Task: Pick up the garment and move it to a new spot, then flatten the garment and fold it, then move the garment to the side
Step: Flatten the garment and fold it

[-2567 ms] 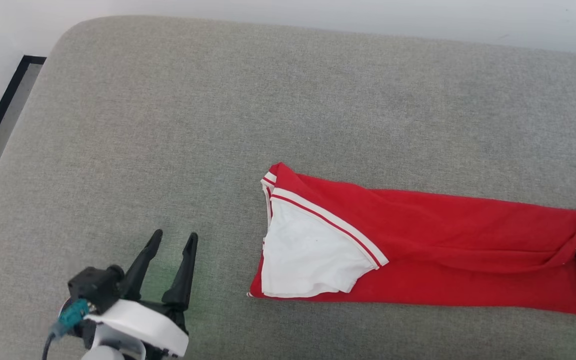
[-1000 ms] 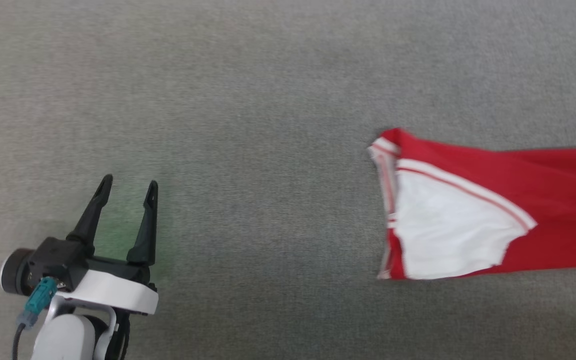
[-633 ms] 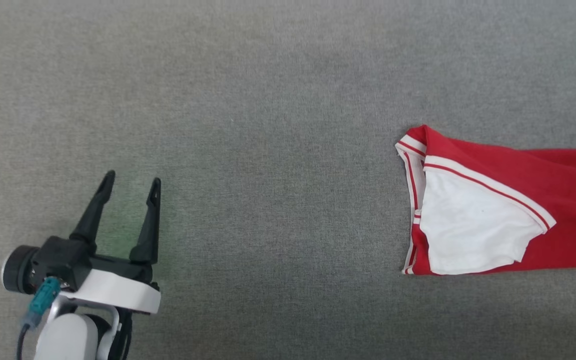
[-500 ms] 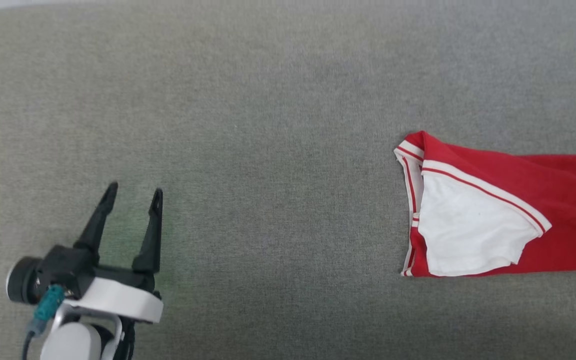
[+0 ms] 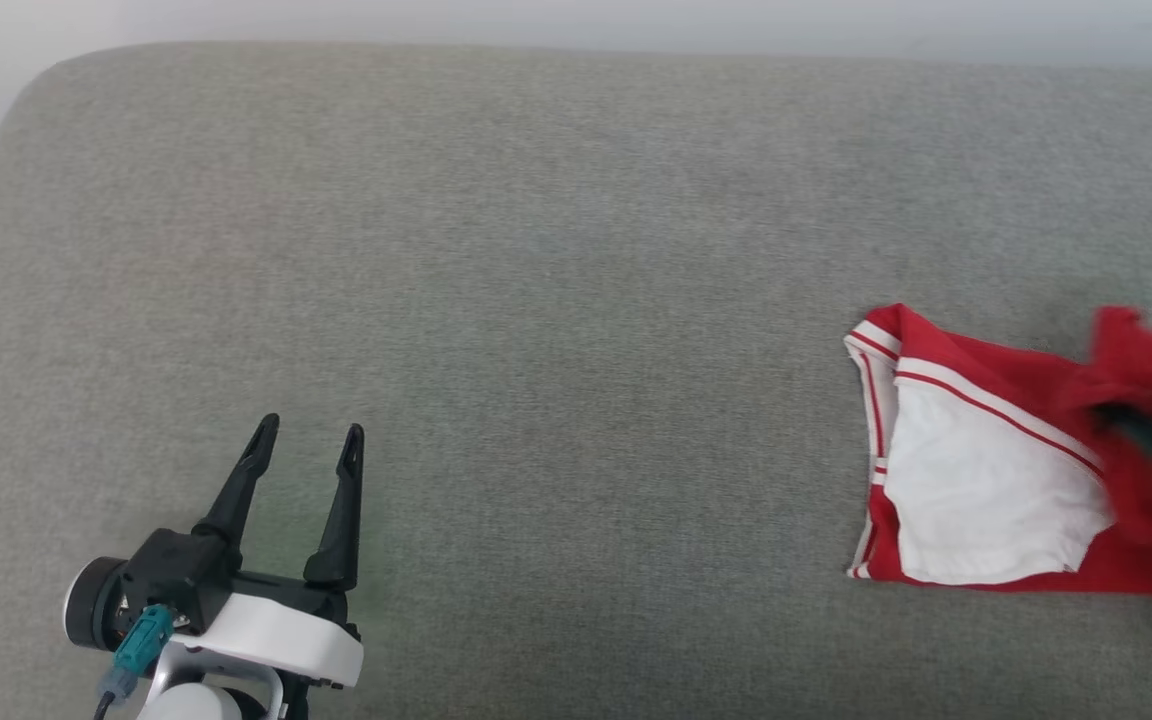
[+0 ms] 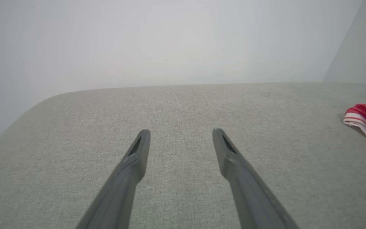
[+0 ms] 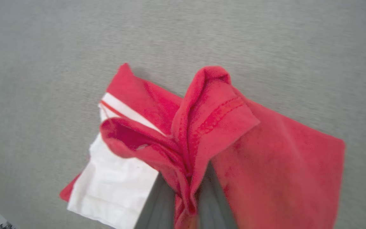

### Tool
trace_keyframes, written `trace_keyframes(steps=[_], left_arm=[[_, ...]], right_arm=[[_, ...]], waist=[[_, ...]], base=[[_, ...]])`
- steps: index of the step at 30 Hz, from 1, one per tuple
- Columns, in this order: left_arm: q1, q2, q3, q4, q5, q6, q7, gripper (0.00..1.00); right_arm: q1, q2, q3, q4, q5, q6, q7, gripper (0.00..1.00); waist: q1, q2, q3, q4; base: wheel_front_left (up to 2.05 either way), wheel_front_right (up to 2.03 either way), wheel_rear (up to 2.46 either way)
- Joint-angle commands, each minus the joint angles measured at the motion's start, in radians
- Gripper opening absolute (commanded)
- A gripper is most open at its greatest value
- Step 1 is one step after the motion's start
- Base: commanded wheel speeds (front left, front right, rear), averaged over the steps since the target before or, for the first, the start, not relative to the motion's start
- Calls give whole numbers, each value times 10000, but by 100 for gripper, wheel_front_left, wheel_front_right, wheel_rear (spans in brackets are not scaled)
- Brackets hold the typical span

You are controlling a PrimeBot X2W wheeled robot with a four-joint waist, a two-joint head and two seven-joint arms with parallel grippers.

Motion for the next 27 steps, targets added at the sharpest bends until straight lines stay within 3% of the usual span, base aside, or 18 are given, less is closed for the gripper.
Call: trace_keyframes(steps=[1,9,21,22,24,25,27], left_arm=[[59,31,12,3,-71,26,-50,100],[-244,-161,-92,99,-70,26,-50,100],[-448,-214,-121,260,-205,26,-50,100],[-425,-194,-99,288,-216,25,-50,100],[-392,-171,-41,340,-227,25,-50,100],[-363,-165,-14,365,-243,26,-50,100],[-262,-127,25,395,-291,25,-50,100]], right_arm=[[83,137,80,-111,-24,0,91,0],[-334,1005,1031,-934,-555,0,627,0],[-756,1448,1980,283,-1118,0,-3,0],[-772,1438,2063,356,-1091,0,-74,14],[-821,1416,2210,347,-998,0,-312,80],[-841,1407,2215,326,-973,0,-458,100],[-832,1315,2278,230,-872,0,-684,100]], waist=[[0,0,-3,106],[0,0,126,443],[0,0,310,439],[0,0,291,409],[0,0,225,331],[0,0,178,281],[0,0,62,167]], base=[[0,0,0],[0,0,0],[0,0,0],[0,0,0],[0,0,0],[0,0,0],[0,0,0]])
